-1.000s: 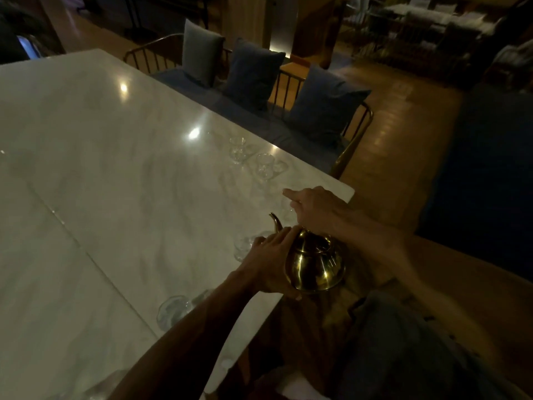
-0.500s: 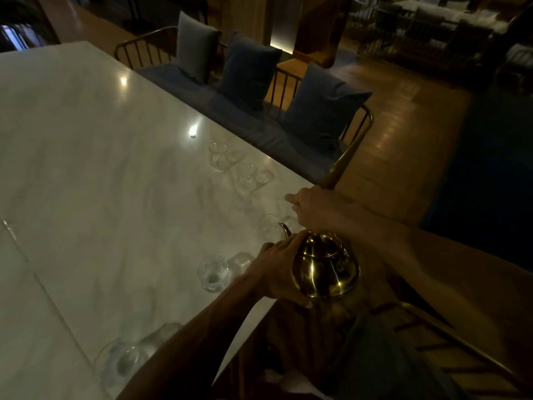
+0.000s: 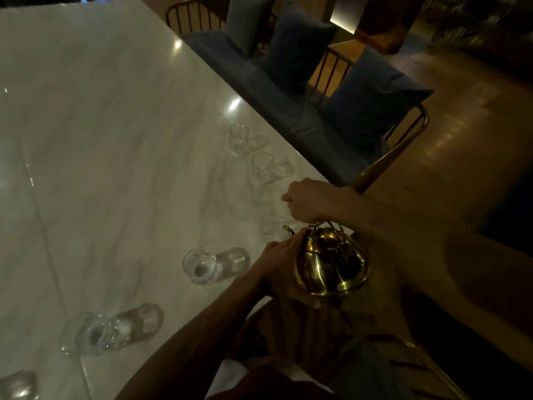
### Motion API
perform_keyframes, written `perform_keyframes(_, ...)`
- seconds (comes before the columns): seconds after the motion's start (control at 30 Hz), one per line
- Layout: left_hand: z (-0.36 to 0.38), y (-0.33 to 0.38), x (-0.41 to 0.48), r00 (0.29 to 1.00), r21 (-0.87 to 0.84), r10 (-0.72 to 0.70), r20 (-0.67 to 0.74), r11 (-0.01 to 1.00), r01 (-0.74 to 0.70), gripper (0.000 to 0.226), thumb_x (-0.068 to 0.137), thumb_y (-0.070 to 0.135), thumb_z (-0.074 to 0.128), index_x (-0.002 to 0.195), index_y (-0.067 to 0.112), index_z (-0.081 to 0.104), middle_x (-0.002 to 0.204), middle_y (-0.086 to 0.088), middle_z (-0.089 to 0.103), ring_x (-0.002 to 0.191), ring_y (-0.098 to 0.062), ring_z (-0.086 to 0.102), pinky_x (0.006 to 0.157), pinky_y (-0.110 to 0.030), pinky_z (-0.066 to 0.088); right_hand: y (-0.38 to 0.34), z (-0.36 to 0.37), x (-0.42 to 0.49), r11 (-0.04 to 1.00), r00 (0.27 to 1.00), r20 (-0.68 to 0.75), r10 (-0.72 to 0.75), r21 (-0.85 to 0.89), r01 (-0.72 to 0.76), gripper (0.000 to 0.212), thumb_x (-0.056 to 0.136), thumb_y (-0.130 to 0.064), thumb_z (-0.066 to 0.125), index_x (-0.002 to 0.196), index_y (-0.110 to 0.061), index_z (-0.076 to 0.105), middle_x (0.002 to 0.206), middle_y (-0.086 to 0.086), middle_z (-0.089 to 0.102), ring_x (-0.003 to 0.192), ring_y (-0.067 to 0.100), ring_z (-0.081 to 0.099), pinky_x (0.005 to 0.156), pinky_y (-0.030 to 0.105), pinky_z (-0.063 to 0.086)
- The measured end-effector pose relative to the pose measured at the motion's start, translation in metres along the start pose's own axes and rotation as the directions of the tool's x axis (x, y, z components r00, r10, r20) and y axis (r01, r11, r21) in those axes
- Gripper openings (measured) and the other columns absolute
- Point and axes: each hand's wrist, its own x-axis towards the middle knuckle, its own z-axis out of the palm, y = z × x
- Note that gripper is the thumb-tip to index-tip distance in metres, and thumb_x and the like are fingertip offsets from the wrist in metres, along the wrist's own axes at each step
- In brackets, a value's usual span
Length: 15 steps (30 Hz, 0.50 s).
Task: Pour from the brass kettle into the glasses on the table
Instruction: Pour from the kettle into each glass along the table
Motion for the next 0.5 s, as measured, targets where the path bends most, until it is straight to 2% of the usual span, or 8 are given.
perform_keyframes(0.13,0.0,-0.005,0.002,0.999,-0.022,-0.036,-0.005,0.999,0.035,0.142,0.055,0.065,0.094,0.163,0.029,0.008,0.158,0.004,0.047,0.143,-0.023,0.049,0.121,-0.054,0.034,-0.004,-0.005,0.007,1.0,0.999,0.041,-0.02,-0.016,0.02,0.047,0.099,-0.026,0.048,0.144,-0.013,0.046,0.143,0.011,0.05,0.121,0.028,0.056,0.099,0.04,0.049)
perform_keyframes(0.4,-0.005,0.0,-0.003,0.999,-0.035,-0.007,-0.037,0.999,0.006,0.135,0.058,0.058,0.096,0.161,0.028,0.013,0.154,0.004,0.053,0.137,-0.021,0.054,0.118,-0.037,0.038,-0.013,-0.01,0.015,0.998,0.996,0.088,-0.001,-0.057,0.006,0.048,0.099,-0.028,0.049,0.144,-0.014,0.043,0.144,0.009,0.052,0.113,0.026,0.062,0.097,0.044,0.052)
perform_keyframes(0.5,-0.006,0.0,-0.006,0.999,-0.046,-0.003,-0.044,0.999,0.001,0.136,0.059,0.058,0.095,0.161,0.029,0.011,0.154,0.003,0.053,0.137,-0.022,0.054,0.117,-0.039,0.04,-0.018,-0.014,0.015,0.996,0.994,0.113,-0.007,-0.089,0.017,0.045,0.1,-0.027,0.047,0.143,-0.011,0.045,0.14,0.011,0.055,0.108,0.025,0.065,0.094,0.042,0.054)
